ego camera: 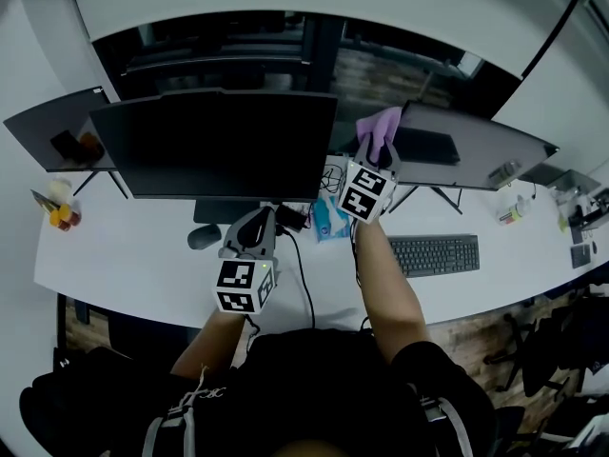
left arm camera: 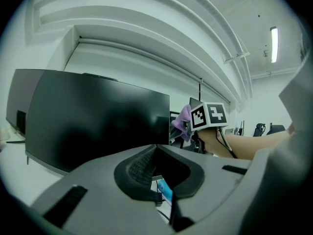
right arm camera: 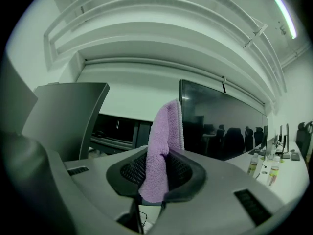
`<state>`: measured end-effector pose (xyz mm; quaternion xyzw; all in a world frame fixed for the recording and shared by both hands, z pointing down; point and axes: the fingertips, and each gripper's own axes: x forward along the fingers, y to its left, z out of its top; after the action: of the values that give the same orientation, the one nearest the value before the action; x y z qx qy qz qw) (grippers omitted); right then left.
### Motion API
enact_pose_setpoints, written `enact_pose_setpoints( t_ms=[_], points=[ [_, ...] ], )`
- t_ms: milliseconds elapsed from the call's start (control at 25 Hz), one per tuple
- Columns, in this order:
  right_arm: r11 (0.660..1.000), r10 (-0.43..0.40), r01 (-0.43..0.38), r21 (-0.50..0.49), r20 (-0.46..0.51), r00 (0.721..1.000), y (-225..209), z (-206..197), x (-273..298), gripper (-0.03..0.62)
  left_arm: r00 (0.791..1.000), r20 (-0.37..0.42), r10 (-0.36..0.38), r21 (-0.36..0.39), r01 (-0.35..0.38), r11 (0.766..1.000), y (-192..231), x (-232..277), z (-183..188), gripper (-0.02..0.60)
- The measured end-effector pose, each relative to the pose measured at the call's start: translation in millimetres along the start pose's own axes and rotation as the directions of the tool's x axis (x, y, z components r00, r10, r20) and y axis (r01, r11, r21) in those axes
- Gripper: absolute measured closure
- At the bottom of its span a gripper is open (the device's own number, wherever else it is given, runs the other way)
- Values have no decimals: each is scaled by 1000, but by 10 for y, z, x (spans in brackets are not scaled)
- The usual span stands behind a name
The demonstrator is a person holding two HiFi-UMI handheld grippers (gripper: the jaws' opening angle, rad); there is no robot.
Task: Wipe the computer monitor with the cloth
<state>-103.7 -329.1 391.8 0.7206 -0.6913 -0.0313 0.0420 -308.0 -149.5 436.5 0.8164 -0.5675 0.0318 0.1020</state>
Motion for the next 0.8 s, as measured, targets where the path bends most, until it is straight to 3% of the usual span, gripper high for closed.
enact_pose_setpoints(
  t_ms=[800],
  points=[
    [998, 56, -52, 38, -118, 991, 16, -865, 30, 497, 997, -66, -29, 13, 30, 999, -59, 130, -230, 568]
  ],
)
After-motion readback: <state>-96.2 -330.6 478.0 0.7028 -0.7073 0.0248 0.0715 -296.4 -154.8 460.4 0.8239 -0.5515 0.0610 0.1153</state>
